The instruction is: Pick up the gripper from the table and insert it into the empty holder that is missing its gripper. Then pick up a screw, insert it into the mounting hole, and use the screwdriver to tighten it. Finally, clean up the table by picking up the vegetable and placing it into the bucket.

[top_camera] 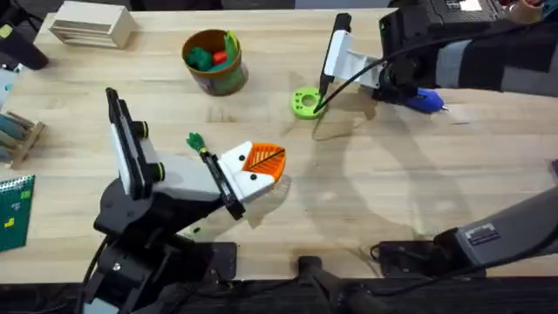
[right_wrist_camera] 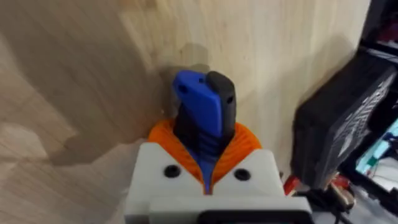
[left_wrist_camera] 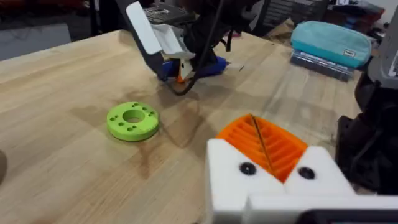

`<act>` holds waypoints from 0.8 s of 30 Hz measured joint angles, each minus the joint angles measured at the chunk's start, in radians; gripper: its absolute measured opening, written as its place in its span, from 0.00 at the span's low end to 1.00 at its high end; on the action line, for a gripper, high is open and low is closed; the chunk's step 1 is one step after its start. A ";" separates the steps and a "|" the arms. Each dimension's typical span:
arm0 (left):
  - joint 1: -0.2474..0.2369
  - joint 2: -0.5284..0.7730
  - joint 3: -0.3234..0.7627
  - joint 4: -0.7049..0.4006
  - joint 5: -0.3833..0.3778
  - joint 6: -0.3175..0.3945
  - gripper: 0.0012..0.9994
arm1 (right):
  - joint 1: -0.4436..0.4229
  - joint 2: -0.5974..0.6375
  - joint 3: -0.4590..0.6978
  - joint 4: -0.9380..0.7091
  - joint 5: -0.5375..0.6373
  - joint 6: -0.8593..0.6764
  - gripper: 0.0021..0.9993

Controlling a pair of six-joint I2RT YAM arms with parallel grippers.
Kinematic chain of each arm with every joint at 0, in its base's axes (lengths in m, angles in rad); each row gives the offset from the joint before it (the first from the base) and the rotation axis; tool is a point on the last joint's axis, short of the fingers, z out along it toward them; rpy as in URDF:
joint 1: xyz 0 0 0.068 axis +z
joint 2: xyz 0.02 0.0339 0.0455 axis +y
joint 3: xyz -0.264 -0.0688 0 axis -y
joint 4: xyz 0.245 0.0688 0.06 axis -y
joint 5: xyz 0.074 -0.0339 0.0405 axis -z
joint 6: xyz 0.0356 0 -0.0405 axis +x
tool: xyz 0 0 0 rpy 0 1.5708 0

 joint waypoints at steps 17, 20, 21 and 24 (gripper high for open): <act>0.000 0.000 0.000 0.000 0.000 0.000 0.01 | 0.044 -0.015 0.050 -0.097 -0.025 0.208 0.97; 0.000 0.000 0.000 0.000 0.000 0.000 0.01 | 0.063 -0.031 0.049 -0.112 -0.047 0.341 0.97; 0.000 0.000 0.000 0.000 0.000 0.000 0.01 | 0.068 -0.039 0.049 -0.121 -0.054 0.385 0.97; 0.000 0.000 0.000 0.000 0.000 0.000 0.01 | 0.077 -0.086 0.049 -0.175 -0.096 0.513 0.97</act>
